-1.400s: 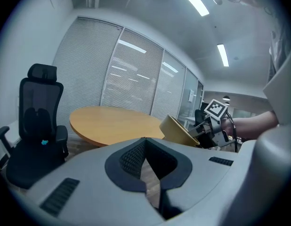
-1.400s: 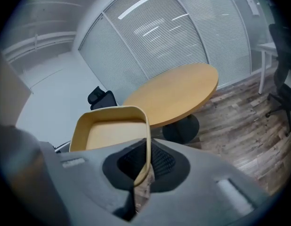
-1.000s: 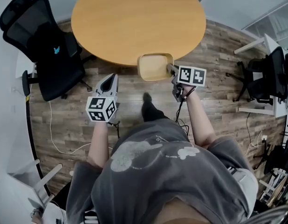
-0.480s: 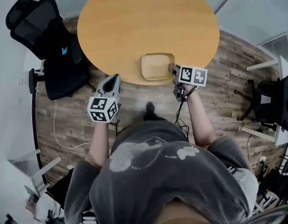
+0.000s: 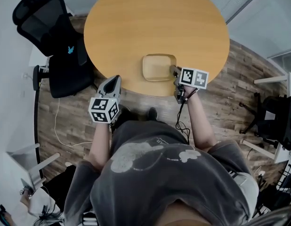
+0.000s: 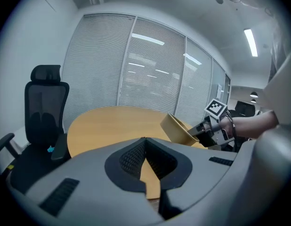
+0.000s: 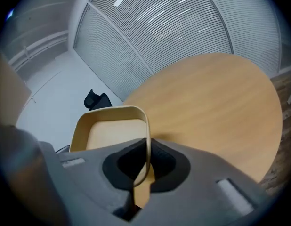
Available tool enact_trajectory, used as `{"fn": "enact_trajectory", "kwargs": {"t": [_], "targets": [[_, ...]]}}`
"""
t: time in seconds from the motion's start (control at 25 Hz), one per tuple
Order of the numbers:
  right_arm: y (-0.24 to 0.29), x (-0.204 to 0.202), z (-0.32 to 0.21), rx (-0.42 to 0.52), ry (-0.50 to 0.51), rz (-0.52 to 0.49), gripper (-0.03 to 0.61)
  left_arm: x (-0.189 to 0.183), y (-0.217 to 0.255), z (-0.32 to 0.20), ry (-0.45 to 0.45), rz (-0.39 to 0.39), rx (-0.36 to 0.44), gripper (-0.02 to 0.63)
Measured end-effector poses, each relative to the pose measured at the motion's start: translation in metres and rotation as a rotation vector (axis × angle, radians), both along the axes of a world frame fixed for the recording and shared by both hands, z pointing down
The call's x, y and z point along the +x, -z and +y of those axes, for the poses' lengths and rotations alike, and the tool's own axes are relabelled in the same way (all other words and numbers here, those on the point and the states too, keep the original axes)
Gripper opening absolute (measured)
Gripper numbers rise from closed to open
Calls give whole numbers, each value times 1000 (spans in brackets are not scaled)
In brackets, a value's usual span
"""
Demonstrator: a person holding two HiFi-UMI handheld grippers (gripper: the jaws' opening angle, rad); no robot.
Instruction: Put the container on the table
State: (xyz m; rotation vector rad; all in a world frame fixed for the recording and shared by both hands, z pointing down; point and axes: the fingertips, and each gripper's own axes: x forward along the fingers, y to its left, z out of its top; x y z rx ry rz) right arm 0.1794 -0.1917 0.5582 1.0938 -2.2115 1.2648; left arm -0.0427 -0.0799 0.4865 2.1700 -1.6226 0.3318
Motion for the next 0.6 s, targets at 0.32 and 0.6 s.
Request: {"fn": "enact_trajectory", "kwargs": {"t": [0.32,0.6], "targets": [[-4,-29,-21,-11,-15,29,3,-32,-6,-42,-16,34,7,-5],[-8,-64,-69,-18,-79,53,3,-76,-11,-109,-69,62,14,-5]]}}
